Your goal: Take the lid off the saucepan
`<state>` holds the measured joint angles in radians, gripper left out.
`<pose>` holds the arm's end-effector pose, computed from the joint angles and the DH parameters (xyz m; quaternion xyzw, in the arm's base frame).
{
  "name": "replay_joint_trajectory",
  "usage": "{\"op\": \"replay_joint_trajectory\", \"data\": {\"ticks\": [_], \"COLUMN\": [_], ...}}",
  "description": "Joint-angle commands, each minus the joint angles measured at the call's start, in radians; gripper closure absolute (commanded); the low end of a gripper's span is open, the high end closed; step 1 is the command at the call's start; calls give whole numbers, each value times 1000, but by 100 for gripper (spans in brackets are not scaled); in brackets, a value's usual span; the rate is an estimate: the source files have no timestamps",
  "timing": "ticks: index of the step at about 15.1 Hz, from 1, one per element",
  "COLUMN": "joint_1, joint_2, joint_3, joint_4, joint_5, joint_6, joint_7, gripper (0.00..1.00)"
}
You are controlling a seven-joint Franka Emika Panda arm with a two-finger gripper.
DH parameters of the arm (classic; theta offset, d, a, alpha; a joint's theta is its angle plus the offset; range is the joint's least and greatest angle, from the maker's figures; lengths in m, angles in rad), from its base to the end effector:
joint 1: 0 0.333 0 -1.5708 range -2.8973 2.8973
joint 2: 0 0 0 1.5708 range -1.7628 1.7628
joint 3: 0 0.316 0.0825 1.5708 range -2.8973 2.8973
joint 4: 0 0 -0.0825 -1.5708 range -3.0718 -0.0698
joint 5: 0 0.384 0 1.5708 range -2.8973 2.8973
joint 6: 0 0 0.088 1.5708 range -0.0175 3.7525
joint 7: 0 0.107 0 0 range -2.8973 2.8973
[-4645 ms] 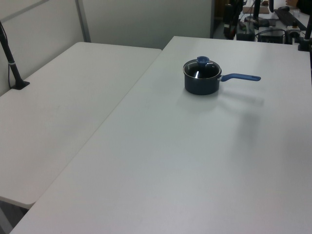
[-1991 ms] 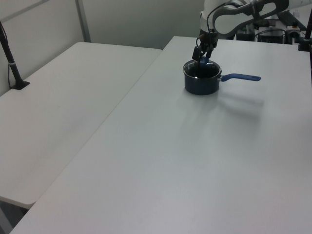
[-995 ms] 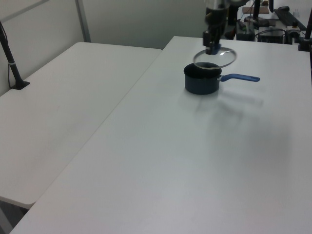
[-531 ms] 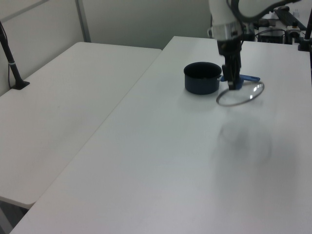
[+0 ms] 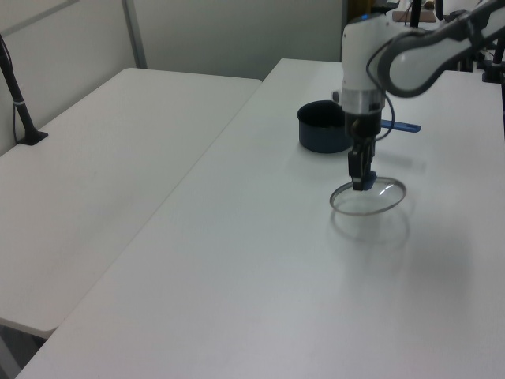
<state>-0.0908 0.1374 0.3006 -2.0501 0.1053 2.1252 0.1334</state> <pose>0.5543 0.1197 0.3715 -0.9975 -0.0084 0.0391 0.0584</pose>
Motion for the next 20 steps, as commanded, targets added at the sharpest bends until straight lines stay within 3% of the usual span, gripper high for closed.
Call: {"op": "replay_joint_trajectory", "data": {"ticks": [1, 3, 4, 5, 6, 13, 15, 20], "joint_1": [22, 23, 23, 22, 22, -3, -10, 66], "joint_2": [54, 60, 59, 57, 50, -31, -77, -189], "joint_3": [-1, -1, -1, -1, -1, -12, -32, -282], "joint_4": [-7, -5, -2, 2, 10, 304, 312, 318], "joint_5": [-113, -124, -124, -124, -124, -130, -168, -119], "joint_6": [119, 130, 128, 119, 105, -290, -310, -373], "joint_7": [110, 129, 130, 130, 130, 126, 132, 137], "gripper": [65, 66, 54, 18, 0, 0, 0, 0]}}
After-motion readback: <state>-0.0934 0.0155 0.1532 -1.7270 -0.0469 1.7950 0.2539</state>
